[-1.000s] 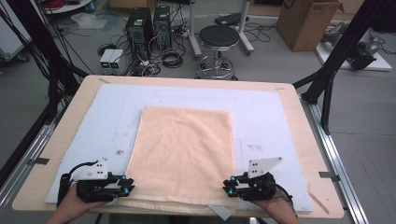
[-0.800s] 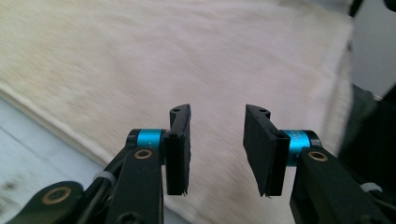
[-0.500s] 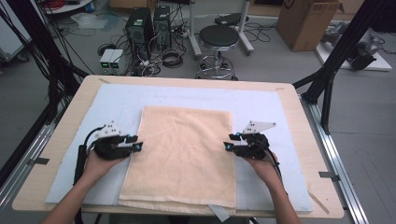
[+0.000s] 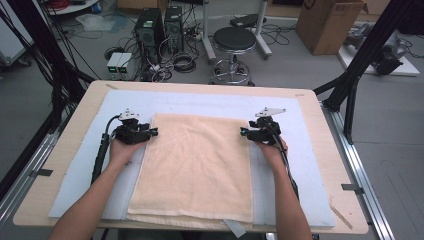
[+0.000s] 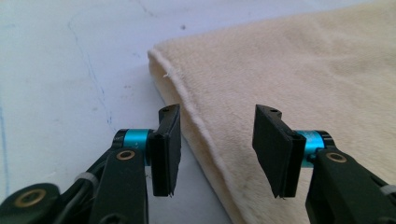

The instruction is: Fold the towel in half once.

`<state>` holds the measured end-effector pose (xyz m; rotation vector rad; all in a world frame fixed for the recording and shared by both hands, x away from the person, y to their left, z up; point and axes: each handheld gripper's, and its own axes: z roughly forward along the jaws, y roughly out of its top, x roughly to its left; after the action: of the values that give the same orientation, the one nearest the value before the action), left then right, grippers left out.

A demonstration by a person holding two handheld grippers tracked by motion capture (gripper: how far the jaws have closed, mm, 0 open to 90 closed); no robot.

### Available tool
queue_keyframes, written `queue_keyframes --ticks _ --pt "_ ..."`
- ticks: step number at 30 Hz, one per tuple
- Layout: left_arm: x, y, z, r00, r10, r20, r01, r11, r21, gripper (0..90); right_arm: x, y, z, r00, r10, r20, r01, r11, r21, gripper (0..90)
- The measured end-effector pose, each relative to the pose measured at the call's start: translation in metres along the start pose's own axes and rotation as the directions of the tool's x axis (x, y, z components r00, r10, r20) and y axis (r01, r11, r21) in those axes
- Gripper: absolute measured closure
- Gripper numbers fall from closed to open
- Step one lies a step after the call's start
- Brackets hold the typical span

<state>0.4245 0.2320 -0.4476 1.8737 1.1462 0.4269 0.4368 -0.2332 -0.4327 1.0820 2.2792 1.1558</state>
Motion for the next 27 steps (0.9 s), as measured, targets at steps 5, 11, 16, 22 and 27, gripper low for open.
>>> queue_keyframes --ticks 5,11,16,22,27 --pt "0.002 0.006 0.007 0.9991 -0.036 0.024 0.035 0.9990 0.028 52.2 -0.006 -0.004 0.015 0.9996 0.026 -0.009 -0.025 0.998 0.061 49.9" --pt "-0.002 0.020 0.021 0.9999 -0.013 -0.007 0.014 0.9966 0.082 81.1 -0.007 0.007 0.024 0.9969 0.002 -0.079 0.005 0.996 0.088 83.9" --pt "0.002 0.035 0.031 0.9982 -0.027 -0.054 0.031 0.9978 0.058 83.1 -0.019 0.024 0.028 0.9988 0.018 -0.046 -0.013 0.995 0.097 84.9" --pt "0.006 0.051 0.042 0.9939 -0.032 -0.106 0.036 0.9988 0.035 77.5 -0.027 0.042 0.034 0.9990 0.007 0.043 -0.008 0.999 0.038 75.9" --pt "0.012 0.047 0.030 0.9992 0.000 -0.041 0.002 0.9994 0.034 65.5 -0.034 0.029 0.028 0.9978 0.065 -0.007 -0.064 0.993 0.102 58.5"
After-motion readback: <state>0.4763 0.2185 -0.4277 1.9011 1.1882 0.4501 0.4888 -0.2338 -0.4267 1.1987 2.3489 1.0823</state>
